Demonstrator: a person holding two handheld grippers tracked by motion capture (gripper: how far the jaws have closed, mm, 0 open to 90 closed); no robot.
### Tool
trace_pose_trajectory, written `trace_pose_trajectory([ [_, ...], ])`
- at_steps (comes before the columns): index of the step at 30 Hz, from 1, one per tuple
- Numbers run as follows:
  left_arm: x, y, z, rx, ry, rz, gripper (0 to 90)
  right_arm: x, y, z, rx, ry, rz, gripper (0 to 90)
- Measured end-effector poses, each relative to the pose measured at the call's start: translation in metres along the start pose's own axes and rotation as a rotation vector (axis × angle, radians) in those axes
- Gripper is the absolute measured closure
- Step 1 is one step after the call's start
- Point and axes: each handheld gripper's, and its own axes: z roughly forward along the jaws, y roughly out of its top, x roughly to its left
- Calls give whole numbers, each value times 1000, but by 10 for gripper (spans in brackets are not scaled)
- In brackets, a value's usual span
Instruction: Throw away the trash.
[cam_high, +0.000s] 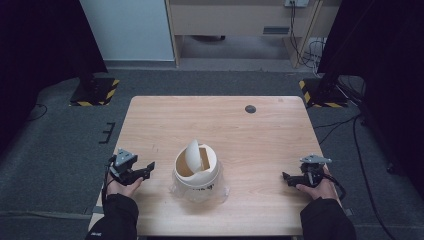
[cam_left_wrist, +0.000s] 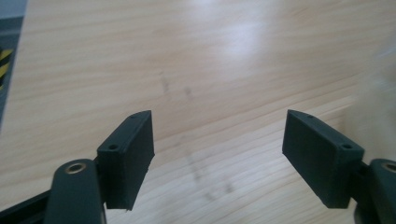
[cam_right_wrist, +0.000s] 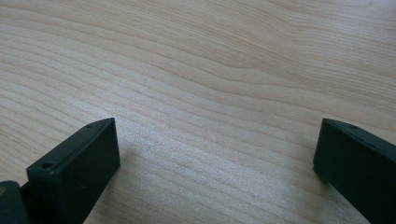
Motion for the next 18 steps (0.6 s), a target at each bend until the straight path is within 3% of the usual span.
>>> trace_pose_trajectory([
  [3, 10, -7, 10, 72, 27, -32, 218, 0, 0, 0, 0, 0, 0, 8],
  [6, 13, -12, 15, 112, 42, -35, 193, 0, 0, 0, 0, 0, 0, 8],
  [10, 16, -17, 22, 162, 36, -44, 171, 0, 0, 0, 0, 0, 0, 8],
  [11, 17, -20, 24, 196, 39, -46, 161, 0, 0, 0, 0, 0, 0, 8],
  [14, 17, -22, 27, 231, 40, -38, 156, 0, 0, 0, 0, 0, 0, 8],
  [18, 16, -23, 29, 225, 42, -29, 126, 0, 0, 0, 0, 0, 0, 8],
])
